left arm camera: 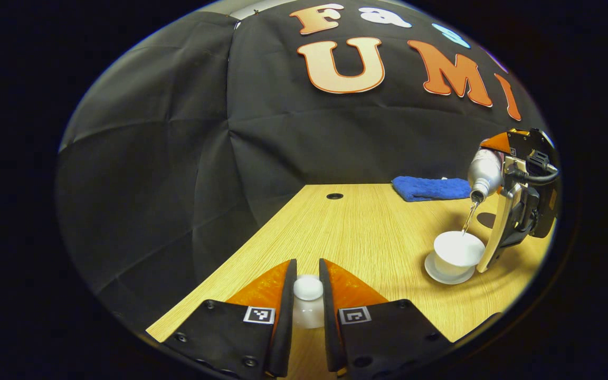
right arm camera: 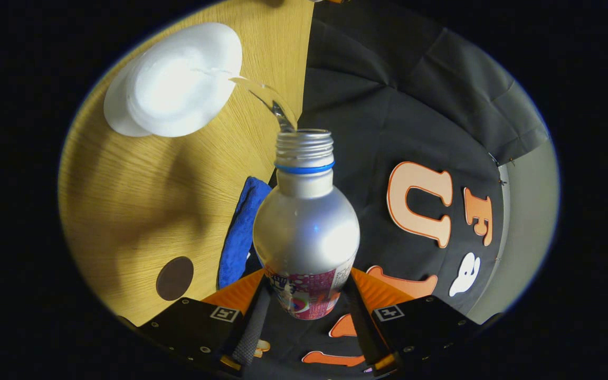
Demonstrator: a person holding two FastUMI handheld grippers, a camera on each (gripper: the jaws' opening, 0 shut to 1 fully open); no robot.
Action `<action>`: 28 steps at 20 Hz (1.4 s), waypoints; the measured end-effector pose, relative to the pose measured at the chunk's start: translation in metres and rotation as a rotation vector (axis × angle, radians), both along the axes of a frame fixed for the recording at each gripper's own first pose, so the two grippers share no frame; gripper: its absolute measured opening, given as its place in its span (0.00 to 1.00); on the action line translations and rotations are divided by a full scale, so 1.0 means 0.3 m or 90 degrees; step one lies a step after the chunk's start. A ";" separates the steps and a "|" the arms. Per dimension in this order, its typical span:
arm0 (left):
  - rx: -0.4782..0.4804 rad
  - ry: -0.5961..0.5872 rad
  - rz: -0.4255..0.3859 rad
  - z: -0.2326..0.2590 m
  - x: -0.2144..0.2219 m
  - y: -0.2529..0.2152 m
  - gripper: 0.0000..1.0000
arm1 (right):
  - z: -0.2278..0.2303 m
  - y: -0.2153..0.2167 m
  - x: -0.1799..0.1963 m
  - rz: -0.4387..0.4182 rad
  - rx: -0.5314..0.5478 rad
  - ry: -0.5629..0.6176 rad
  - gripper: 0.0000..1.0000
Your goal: Open the teacup lid with one hand, grasp the water bottle and pour water into the teacup with the other hand; after pouring, place the water bottle on the coaster and then close the teacup lid.
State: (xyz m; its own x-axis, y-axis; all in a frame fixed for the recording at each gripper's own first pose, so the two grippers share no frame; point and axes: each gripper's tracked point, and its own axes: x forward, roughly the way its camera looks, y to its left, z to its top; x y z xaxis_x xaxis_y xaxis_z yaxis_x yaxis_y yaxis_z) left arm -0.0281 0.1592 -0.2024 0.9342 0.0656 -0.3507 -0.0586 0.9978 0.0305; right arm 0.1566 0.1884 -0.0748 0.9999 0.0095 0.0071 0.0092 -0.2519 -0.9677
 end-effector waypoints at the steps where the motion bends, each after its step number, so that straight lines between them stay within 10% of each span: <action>1: 0.000 -0.001 0.000 0.005 -0.001 0.000 0.30 | 0.009 0.002 0.001 0.000 -0.009 -0.006 0.77; 28: -0.005 -0.004 0.005 0.012 -0.004 -0.005 0.30 | 0.046 0.081 0.004 0.058 -0.130 -0.056 0.77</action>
State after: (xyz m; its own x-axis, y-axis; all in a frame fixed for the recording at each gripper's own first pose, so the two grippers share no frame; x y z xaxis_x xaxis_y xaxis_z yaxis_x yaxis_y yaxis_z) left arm -0.0292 0.1579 -0.1988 0.9361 0.0707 -0.3447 -0.0672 0.9975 0.0220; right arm 0.1578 0.2126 -0.0610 0.9906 0.1098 0.0820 0.1222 -0.4369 -0.8912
